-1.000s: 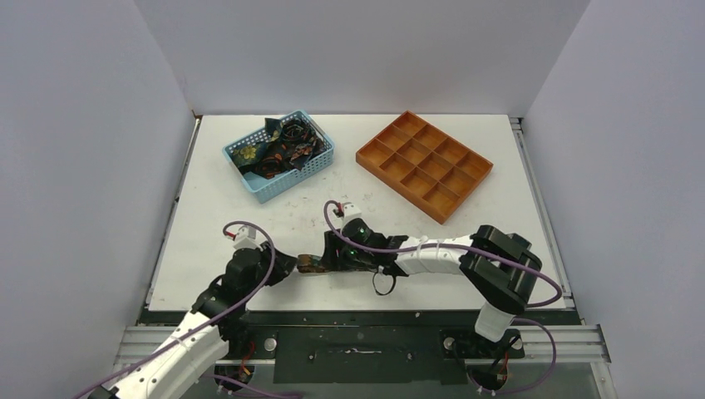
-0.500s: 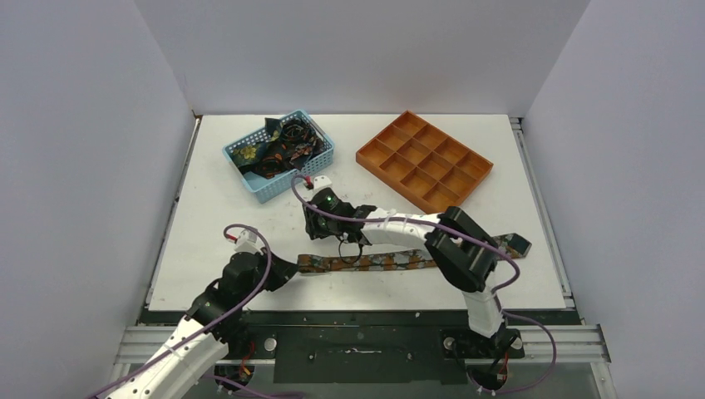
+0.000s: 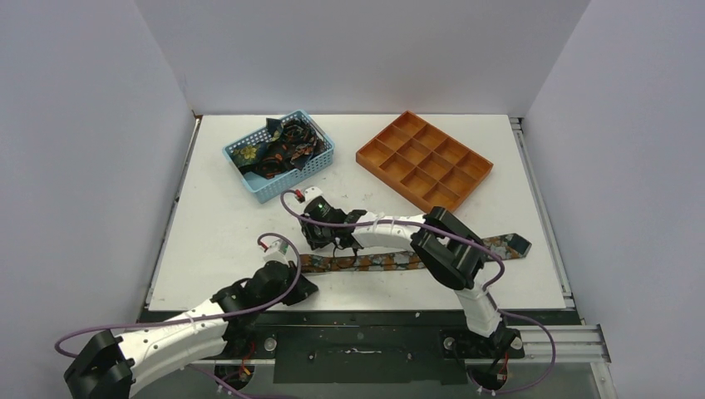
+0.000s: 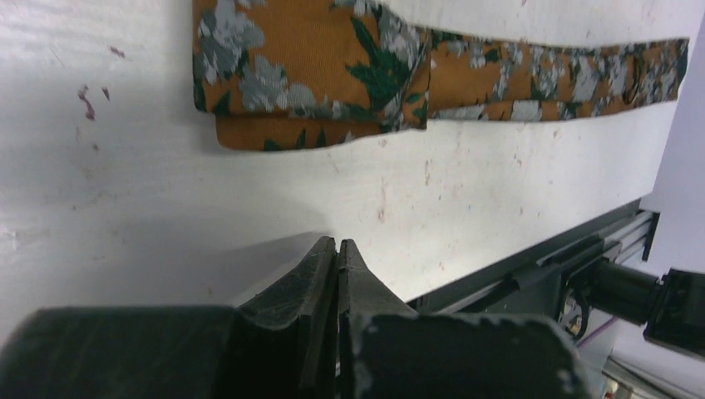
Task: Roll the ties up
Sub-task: Roll the tie at the center of the board.
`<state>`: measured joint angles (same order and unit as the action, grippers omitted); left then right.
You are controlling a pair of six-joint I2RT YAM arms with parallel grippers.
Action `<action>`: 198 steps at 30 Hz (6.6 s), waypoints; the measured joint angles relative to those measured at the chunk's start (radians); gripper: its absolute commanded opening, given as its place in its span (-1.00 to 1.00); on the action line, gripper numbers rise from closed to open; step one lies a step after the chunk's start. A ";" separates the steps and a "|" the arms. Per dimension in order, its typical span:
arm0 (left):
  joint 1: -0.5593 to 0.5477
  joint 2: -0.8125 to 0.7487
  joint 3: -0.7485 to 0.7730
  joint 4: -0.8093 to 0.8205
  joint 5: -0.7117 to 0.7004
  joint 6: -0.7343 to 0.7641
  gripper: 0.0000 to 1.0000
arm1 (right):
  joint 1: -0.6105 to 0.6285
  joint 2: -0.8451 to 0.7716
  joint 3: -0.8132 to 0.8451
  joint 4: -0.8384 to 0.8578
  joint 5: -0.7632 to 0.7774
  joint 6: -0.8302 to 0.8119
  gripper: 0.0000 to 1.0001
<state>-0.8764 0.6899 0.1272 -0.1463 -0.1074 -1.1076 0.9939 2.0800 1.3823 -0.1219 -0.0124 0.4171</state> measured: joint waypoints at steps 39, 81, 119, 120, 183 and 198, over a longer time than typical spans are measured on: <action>0.008 -0.105 -0.089 0.173 -0.155 -0.027 -0.89 | -0.009 -0.129 -0.103 -0.031 0.071 0.040 0.06; 0.502 -0.273 -0.057 -0.029 0.165 0.038 0.38 | -0.043 -0.322 -0.571 0.386 -0.193 0.433 -0.21; 0.520 -0.229 -0.099 0.039 0.273 0.019 0.32 | 0.030 -0.335 -0.678 0.563 -0.089 0.629 -0.43; 0.520 -0.229 -0.099 0.040 0.273 0.019 0.32 | 0.030 -0.330 -0.676 0.563 -0.089 0.627 -0.48; 0.553 -0.176 -0.119 0.132 0.264 0.055 0.24 | 0.016 -0.283 -0.548 0.452 -0.178 0.267 -0.89; 0.558 -0.174 -0.120 0.133 0.264 0.055 0.24 | 0.013 -0.315 -0.516 0.427 -0.175 0.249 -0.89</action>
<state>-0.3187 0.5159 0.0074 -0.0132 0.1570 -1.0523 1.0073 1.7649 0.8665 0.3054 -0.1879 0.6662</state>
